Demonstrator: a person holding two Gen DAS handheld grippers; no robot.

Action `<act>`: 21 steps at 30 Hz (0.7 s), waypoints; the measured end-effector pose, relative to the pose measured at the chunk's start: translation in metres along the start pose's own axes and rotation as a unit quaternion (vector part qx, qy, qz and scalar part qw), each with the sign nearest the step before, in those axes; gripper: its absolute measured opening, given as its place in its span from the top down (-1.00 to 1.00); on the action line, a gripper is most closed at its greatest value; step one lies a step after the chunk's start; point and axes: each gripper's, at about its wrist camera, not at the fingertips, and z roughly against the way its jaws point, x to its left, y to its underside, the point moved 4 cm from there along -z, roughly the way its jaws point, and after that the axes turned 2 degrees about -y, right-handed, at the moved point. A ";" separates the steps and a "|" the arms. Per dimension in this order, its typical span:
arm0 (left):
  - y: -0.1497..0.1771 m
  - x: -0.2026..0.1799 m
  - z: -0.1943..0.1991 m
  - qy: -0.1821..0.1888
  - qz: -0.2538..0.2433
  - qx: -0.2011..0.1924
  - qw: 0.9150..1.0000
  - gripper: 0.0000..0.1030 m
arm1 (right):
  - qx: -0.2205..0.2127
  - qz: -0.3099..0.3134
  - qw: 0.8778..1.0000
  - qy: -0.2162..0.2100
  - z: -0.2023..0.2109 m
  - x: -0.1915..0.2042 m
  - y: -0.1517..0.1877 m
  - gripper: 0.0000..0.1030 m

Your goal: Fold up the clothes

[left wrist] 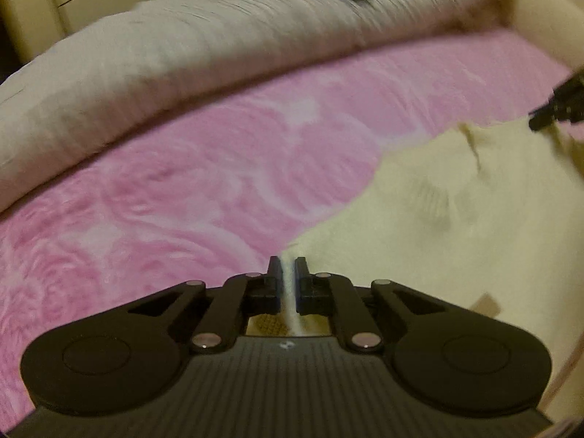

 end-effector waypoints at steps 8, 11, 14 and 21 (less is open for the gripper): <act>-0.002 0.025 -0.039 -0.109 0.039 0.041 0.992 0.78 | -0.001 0.013 0.996 0.085 -0.045 0.001 -0.031 0.80; 0.007 0.038 -0.036 -0.183 0.048 0.045 0.981 0.77 | 0.002 -0.037 0.993 0.114 -0.056 -0.008 -0.023 0.50; 0.021 0.053 0.002 -0.132 0.119 0.022 0.984 0.77 | -0.056 -0.134 0.979 0.142 -0.016 -0.022 -0.016 0.35; 0.121 0.012 0.107 -0.007 0.179 0.062 0.982 0.75 | -0.055 -0.220 0.973 0.052 0.084 0.017 0.079 0.32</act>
